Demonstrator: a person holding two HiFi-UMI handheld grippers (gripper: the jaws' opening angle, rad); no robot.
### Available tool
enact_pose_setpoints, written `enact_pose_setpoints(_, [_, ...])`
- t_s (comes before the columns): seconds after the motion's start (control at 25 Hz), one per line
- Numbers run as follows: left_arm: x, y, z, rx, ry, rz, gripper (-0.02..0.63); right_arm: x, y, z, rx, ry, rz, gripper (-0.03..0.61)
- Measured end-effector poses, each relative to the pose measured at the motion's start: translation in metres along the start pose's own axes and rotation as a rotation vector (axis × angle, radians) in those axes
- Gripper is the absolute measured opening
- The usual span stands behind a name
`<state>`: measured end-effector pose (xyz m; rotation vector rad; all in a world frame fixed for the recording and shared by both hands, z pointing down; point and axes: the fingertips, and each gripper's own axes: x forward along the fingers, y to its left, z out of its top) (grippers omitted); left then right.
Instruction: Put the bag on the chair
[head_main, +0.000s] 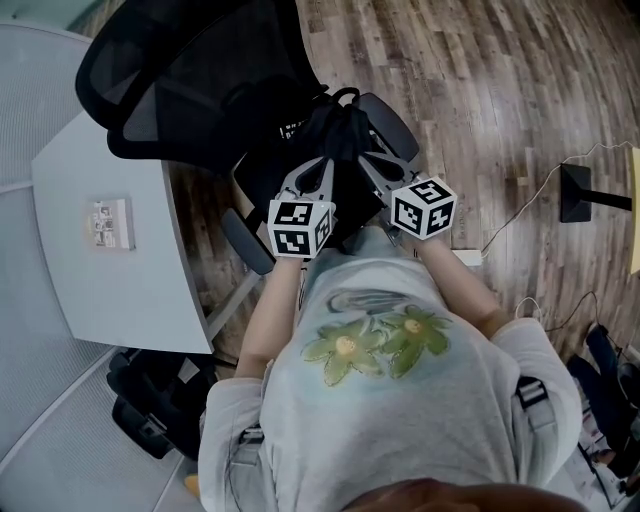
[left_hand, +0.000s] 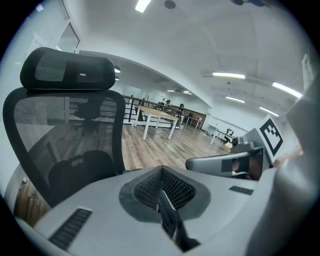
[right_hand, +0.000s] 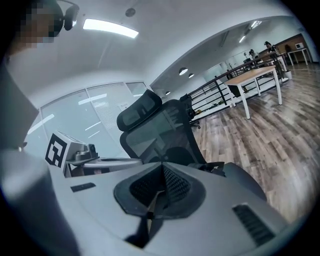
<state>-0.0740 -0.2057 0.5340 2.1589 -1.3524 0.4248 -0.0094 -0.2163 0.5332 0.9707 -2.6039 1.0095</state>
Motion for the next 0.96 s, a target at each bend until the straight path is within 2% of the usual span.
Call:
enact_pose_setpoints(0.16, [-0.009, -0.011, 0.004, -0.050, -0.019, -0.025, 0.017, -0.004, 0.009, 0.000, -0.010, 0.003, 0.018, 0.009])
enact_pose_setpoints(0.56, [-0.015, -0.018, 0.002, -0.067, -0.011, -0.039, 0.017, -0.014, 0.017, 0.002, -0.034, 0.011, 0.024, 0.008])
enact_pose_setpoints(0.96, [-0.017, -0.024, -0.006, -0.047, 0.019, -0.048, 0.015, -0.021, 0.016, -0.001, -0.014, 0.010, 0.012, 0.008])
